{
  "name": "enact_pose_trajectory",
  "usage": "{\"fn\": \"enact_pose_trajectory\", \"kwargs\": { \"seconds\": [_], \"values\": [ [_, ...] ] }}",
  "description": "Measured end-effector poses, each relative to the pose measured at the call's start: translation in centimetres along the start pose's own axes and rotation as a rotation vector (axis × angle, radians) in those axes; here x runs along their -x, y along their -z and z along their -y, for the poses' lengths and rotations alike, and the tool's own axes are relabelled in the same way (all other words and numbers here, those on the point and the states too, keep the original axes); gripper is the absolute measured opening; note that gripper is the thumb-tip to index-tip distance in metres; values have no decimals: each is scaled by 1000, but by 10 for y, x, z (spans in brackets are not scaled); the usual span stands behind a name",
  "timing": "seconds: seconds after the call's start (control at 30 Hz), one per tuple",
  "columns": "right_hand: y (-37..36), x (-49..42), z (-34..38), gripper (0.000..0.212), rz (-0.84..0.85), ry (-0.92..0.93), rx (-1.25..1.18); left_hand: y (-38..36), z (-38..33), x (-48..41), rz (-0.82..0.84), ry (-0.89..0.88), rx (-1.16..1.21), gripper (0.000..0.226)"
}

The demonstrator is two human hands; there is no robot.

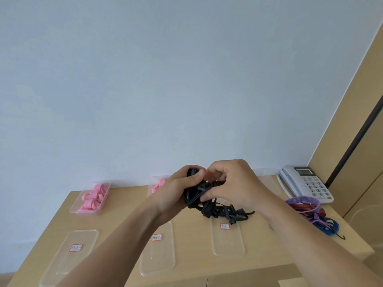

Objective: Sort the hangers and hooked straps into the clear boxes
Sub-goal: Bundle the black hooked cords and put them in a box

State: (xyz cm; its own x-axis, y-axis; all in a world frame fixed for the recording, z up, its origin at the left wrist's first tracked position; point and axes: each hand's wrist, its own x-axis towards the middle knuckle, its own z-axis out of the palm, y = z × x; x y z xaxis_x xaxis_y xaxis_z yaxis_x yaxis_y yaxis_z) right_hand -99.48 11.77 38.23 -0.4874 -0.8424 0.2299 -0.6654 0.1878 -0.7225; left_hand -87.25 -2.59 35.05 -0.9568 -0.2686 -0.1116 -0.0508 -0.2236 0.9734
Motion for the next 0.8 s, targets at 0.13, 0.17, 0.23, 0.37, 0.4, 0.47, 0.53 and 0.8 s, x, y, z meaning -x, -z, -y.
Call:
{"fn": "enact_pose_trajectory", "kwargs": {
  "seconds": [0.13, 0.17, 0.23, 0.37, 0.4, 0.47, 0.53, 0.8],
  "values": [
    [3, 0, 0, 55, -10, -8, 68, 0, 3, 7, 197, 31, 57, 85],
    [4, -1, 0, 53, 17, -5, 96, -1, 3, 8, 209, 36, 49, 83],
    [4, 0, 0, 43, 78, 1, 124, -3, 4, 10, 220, 39, 5, 66],
    [9, 4, -4, 42, 164, 11, -41, -2, 8, 16, 291, 45, -2, 49],
    [11, 5, -6, 43, 162, 19, -110, -2, 10, 18, 303, 60, 14, 52],
    [9, 7, -10, 45, 107, 15, -209, -1, 16, 21, 323, 77, 86, 61],
    [-1, 11, -14, 47, -42, -12, -134, 1, 24, 23, 299, 67, 192, 63],
    [-72, 40, -19, 29, -229, -25, -150, 10, 52, 25, 4, 27, 321, 88]
  ]
}}
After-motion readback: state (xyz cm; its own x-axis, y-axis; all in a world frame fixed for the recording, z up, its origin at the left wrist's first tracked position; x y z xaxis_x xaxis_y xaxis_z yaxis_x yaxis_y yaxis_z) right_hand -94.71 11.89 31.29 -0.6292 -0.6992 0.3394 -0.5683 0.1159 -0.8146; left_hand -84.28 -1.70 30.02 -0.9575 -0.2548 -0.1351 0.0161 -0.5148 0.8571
